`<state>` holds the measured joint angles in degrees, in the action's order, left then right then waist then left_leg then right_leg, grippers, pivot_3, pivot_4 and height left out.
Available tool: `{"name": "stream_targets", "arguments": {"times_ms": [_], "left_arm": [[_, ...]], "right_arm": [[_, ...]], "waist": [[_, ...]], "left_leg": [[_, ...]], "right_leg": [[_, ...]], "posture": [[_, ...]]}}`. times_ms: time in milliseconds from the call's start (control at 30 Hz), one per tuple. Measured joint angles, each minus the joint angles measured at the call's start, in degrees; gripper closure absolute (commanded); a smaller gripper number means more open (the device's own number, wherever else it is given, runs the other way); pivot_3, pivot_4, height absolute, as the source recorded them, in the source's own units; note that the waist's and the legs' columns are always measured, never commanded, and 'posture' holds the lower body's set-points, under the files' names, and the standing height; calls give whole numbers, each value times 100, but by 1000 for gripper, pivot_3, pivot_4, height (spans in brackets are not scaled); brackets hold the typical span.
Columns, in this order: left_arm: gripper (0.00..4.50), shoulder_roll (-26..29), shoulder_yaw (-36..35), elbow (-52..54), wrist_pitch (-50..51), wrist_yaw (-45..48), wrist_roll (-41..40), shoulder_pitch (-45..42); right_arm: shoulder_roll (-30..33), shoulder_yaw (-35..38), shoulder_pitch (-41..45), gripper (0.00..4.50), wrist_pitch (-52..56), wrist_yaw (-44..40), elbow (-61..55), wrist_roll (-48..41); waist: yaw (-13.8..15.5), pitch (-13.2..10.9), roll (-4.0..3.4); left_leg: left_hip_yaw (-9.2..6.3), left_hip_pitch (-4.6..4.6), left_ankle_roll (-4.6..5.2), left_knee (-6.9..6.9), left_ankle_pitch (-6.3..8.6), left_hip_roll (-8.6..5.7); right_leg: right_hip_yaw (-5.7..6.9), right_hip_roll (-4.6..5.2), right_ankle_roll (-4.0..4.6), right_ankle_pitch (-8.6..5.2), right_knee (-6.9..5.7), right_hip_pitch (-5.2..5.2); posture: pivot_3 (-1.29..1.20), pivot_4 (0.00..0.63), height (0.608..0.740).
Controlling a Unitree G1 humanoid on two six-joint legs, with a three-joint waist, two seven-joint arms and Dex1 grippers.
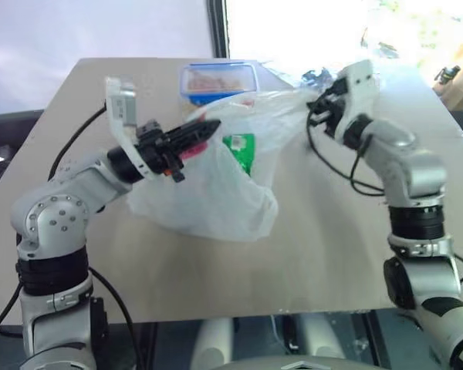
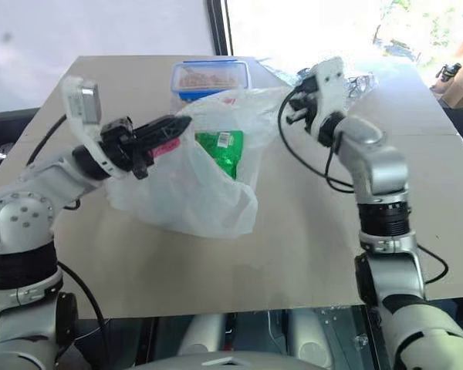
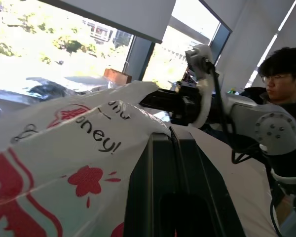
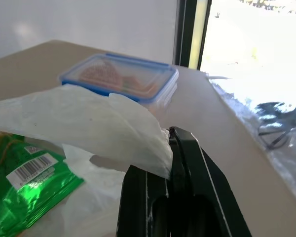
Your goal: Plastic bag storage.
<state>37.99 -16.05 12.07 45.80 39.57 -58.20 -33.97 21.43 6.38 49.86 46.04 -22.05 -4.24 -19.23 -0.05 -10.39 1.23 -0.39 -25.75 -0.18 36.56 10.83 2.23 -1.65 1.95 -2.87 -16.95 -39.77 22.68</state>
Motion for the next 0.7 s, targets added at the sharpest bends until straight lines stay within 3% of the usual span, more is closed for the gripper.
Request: {"name": "stream_targets", "arguments": {"times_ms": [200, 300, 400, 533, 600, 667, 700], "left_arm": [[4500, -243, 536, -1308, -722, 699, 869, -1174], [4500, -280, 567, -1679, -895, 962, 1026, -1560], [3672, -364, 788, -2398, -1114, 1421, 1359, -2011], [2027, -486, 830, -2730, -866, 1582, 1358, -2056], [985, -382, 552, -2373, -130, 1353, 844, -1951], [46, 147, 370, -1358, 597, 1298, 297, -1555], [16, 412, 366, -853, 883, 1342, 127, -1377]], "right_arm": [[652, 603, 45, 4489, 858, 252, -798, -270], [689, 810, 149, 4489, 1235, 374, -1036, -463], [514, 1179, 568, 4500, 1935, 658, -1416, -860], [394, 1247, 711, 4500, 2375, 892, -1815, -1111], [360, 1252, 555, 4500, 2479, 994, -1834, -1135], [300, 1263, 445, 4500, 2549, 1056, -1829, -1162], [307, 1308, 393, 4500, 2560, 1082, -1824, -1168]], "waist": [[9, -2, -3], [-64, -4, -7], [-91, -8, -18], [-92, -8, -18], [-105, -9, -16], [-165, -10, -16], [-190, -9, -17]], "left_leg": [[0, -8, 1, 1, 0, -1], [7, -8, 1, -1, 0, 0], [9, -6, 2, -5, 0, 1], [7, -11, 2, -5, 0, 3], [6, -24, 2, -1, 0, 4], [0, -28, 0, -8, -1, 5], [-1, -26, -19, -11, -12, 5]], "right_leg": [[1, -2, 0, 0, 0, 5], [-5, -2, 0, 0, 2, 6], [-7, -3, 0, 0, -1, 11], [-5, -3, 3, -2, 2, 11], [-7, -1, 3, -2, 2, 19], [-30, 2, 3, -2, 0, 37], [-34, 3, 2, -3, 0, 36]], "posture": [[0, 150, 740], [0, 150, 740], [0, 150, 740], [0, 150, 740], [0, 150, 740], [0, 150, 740], [0, 150, 740]]}}
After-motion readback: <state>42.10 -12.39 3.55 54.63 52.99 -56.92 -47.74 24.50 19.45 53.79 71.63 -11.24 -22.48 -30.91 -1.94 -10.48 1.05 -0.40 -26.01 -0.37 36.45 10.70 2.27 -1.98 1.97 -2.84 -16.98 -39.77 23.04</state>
